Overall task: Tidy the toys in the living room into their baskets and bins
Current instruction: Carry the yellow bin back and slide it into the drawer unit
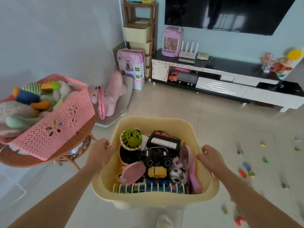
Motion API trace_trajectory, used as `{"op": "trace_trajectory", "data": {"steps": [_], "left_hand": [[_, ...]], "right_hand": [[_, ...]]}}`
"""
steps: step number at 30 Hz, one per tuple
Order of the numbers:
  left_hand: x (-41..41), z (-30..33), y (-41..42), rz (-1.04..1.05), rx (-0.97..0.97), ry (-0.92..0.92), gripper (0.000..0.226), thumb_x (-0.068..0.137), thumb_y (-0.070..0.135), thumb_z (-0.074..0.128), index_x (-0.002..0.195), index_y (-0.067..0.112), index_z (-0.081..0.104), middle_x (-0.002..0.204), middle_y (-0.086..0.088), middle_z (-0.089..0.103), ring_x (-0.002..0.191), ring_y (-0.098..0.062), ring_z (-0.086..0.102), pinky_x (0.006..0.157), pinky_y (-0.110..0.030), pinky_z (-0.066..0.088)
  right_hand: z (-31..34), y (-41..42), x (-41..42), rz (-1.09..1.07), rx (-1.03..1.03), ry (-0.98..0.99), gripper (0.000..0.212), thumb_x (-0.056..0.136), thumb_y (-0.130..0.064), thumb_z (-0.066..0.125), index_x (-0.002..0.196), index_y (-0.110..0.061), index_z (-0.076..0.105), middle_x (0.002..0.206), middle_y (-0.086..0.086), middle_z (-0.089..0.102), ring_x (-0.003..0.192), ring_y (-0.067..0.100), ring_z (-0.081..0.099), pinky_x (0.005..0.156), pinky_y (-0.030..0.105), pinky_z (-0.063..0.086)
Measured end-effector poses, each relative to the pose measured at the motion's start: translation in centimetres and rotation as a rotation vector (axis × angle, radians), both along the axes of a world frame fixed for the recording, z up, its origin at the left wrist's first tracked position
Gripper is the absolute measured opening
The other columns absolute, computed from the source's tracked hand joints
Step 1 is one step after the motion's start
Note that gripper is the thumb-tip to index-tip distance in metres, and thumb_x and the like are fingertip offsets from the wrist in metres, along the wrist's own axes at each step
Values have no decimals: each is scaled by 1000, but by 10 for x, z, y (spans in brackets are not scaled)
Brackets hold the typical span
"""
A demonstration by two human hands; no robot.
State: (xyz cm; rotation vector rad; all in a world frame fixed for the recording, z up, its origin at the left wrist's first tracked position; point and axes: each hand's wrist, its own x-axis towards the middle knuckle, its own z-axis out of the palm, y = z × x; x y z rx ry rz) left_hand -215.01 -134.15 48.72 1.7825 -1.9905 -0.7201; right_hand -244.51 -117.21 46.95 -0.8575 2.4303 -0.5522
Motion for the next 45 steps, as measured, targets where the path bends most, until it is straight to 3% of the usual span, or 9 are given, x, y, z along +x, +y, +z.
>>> {"op": "trace_trajectory", "data": {"steps": [5,10,17,21,26,31,36,40,45], "left_hand": [[-32,1,-84,83,3,-7,13,82,16,61,77,5,56,60,-3,51,55,-17,45,51,-29,33],[-58,-14,-196,119,59,-6,17,83,19,61,81,1,62,74,-15,63,70,-29,57,65,-38,45],[-90,-9,-351,43,86,-4,28,87,19,57,61,12,47,58,-1,49,55,-15,44,49,-22,29],[-111,9,-438,-9,62,-62,18,85,19,58,72,7,54,65,-6,53,67,-23,48,57,-29,30],[-152,10,-529,-19,41,-63,24,86,20,57,78,-2,61,64,-10,56,60,-23,48,60,-35,41],[-205,14,-600,6,9,-189,28,93,29,48,91,6,63,60,3,44,54,-4,31,47,-15,22],[-261,9,-692,99,74,-74,21,89,20,55,77,3,58,67,-7,55,62,-20,47,60,-32,40],[-299,21,-757,163,42,-14,16,84,16,60,74,3,60,70,-11,59,65,-21,50,49,-21,32],[-335,44,-856,133,-37,-25,10,82,13,62,83,3,64,78,-10,61,75,-24,53,60,-28,35]], "right_hand": [[2,-107,-44,53,28,17,11,81,-19,55,89,-11,54,83,5,58,82,25,56,73,36,47],[-7,-222,-70,101,55,20,8,82,-16,55,87,-10,54,83,5,58,81,25,55,69,32,43],[-8,-367,-95,64,61,11,6,82,-16,55,83,-11,52,79,4,57,77,23,53,59,29,36],[-4,-435,-109,1,46,-1,7,81,-16,56,84,-11,52,77,5,57,77,26,54,61,31,37],[-6,-528,-150,0,36,6,10,82,-18,56,88,-9,55,82,7,60,80,26,56,66,31,41],[-20,-622,-206,40,32,7,10,83,-20,56,88,-12,55,83,5,60,79,22,57,74,35,49],[-12,-727,-270,117,33,-4,8,84,-20,56,88,-12,54,84,4,58,80,20,56,71,32,46],[12,-804,-315,150,-6,2,10,83,-17,57,88,-9,56,84,6,58,82,22,54,71,32,43],[41,-896,-357,151,-69,-14,11,82,-16,58,90,-9,56,78,2,54,74,17,51,63,28,37]]}}
